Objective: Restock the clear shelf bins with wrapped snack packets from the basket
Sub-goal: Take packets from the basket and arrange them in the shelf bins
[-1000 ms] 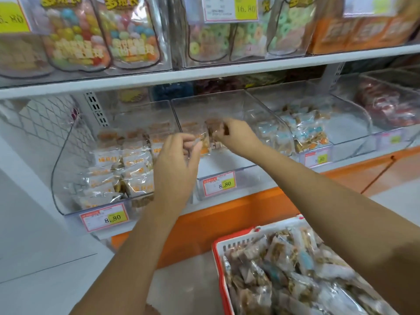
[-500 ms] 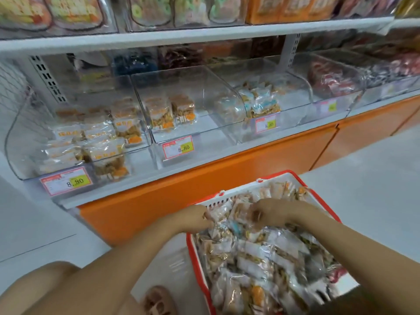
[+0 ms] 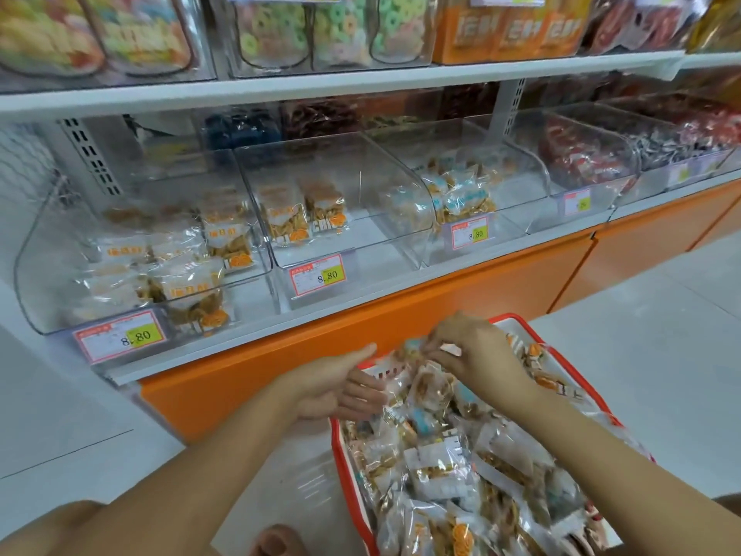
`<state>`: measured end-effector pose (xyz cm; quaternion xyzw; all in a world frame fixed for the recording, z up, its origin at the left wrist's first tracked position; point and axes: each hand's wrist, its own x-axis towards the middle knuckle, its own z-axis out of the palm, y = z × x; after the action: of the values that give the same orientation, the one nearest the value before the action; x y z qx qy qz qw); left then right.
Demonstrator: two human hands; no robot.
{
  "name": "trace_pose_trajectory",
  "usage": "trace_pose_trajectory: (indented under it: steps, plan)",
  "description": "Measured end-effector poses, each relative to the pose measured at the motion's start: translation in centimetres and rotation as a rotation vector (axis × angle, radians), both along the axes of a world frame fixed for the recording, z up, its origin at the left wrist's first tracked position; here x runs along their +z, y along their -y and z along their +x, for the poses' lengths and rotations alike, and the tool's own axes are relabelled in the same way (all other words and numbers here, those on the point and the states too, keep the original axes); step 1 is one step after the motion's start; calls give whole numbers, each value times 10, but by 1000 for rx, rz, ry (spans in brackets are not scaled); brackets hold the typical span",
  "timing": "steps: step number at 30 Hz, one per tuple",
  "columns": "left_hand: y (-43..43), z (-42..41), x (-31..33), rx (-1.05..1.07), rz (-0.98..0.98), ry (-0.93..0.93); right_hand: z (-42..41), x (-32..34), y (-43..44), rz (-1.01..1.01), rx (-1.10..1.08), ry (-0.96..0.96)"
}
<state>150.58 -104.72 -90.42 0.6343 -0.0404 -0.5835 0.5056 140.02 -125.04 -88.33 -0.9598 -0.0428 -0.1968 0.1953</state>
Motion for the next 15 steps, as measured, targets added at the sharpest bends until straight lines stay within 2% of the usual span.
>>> trace_pose_trajectory:
  steps: [2, 4, 6, 8, 12, 15]
  plan:
    - [2, -2, 16, 92, -172, -130, -1, 16, -12, -36, 100, 258]
    - [6, -4, 35, 280, -337, -152, -2, 24, -23, -89, 188, 371]
    - [5, -2, 53, 439, -437, -102, -2, 25, -28, -113, 223, 383]
    - [-5, 4, 72, 476, -469, 15, -2, 29, -29, -66, 187, 335]
    - [-37, 17, 110, 484, -468, 202, 1, 62, -36, 271, 38, 251]
    - [-55, 24, 123, 524, -519, 240, 11, 85, -50, 696, -21, 114]
